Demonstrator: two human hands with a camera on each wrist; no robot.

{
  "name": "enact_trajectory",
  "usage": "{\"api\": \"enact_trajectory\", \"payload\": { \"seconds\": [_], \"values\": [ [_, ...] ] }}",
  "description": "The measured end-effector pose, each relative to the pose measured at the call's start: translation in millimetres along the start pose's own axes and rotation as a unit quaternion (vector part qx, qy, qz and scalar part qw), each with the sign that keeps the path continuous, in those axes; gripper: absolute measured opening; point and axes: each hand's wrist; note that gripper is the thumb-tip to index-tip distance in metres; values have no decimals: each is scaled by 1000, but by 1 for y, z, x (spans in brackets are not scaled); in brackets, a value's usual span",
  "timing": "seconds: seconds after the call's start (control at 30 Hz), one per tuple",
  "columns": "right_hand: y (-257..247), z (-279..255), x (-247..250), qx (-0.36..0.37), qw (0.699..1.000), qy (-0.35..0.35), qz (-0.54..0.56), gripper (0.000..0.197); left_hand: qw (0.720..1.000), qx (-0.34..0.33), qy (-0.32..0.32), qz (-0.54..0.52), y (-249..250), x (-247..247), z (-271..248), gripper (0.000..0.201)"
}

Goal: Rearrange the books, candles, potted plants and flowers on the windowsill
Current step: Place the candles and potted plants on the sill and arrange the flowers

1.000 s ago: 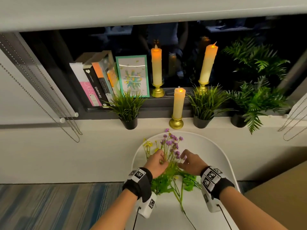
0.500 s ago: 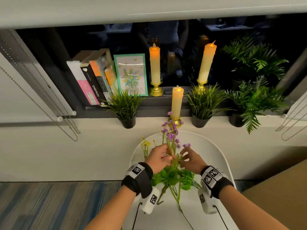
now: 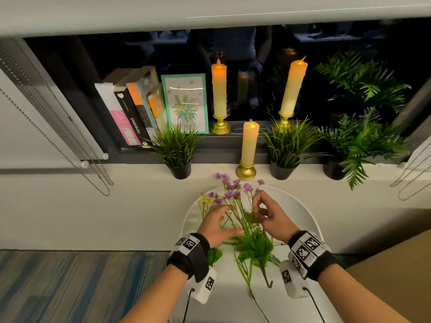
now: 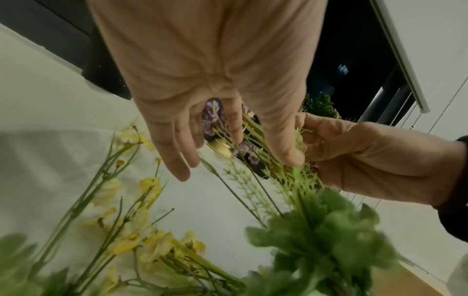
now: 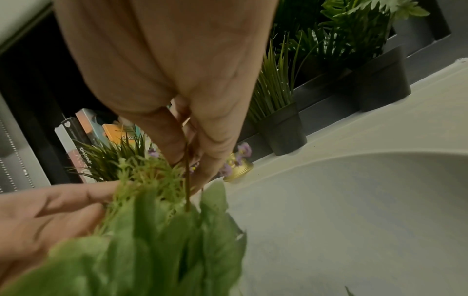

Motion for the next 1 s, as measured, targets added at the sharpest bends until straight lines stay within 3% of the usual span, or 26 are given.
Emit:
{"api": "enact_trajectory", "payload": {
  "seconds": [0.1, 0.23, 0.33, 0.53, 0.63, 0.7, 0.87, 1.0],
  "values": [
    [-2, 1, -1, -5, 999, -30, 9, 50, 999, 10, -18, -46, 7, -3, -2, 81],
    [-5, 0, 0, 5, 999, -44, 7, 50, 991, -11, 13, -136, 27, -5, -6, 58],
    [-8, 1, 2, -3, 999, -41, 13, 52, 986, -47, 62, -146, 39, -1, -7, 37],
    [-16, 9, 6, -8, 1000, 20, -20, 38, 977, -67, 136, -150, 53, 13, 0, 30],
    [-30, 9, 9, -18, 997, -71, 30, 64, 972, -91, 140, -167, 64, 19, -1, 31],
    [-34, 9, 5, -3, 993, -120, -13, 71, 968, -117, 131, -177, 74, 19, -4, 32],
    [-38, 14, 5, 68, 989, -35, -125, 40, 965, -180, 136, -136, 86, 27, -10, 30],
    [-46, 14, 27, 78, 991, 26, -107, 29, 951, -170, 219, -135, 70, 50, -15, 25]
  ]
}}
Point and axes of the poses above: each hand's wrist, its own z-axis towards the middle knuckle, its own x-axis out of the back of the hand, y = z × x, and after that the axes turned 3 degrees about -z, right-handed
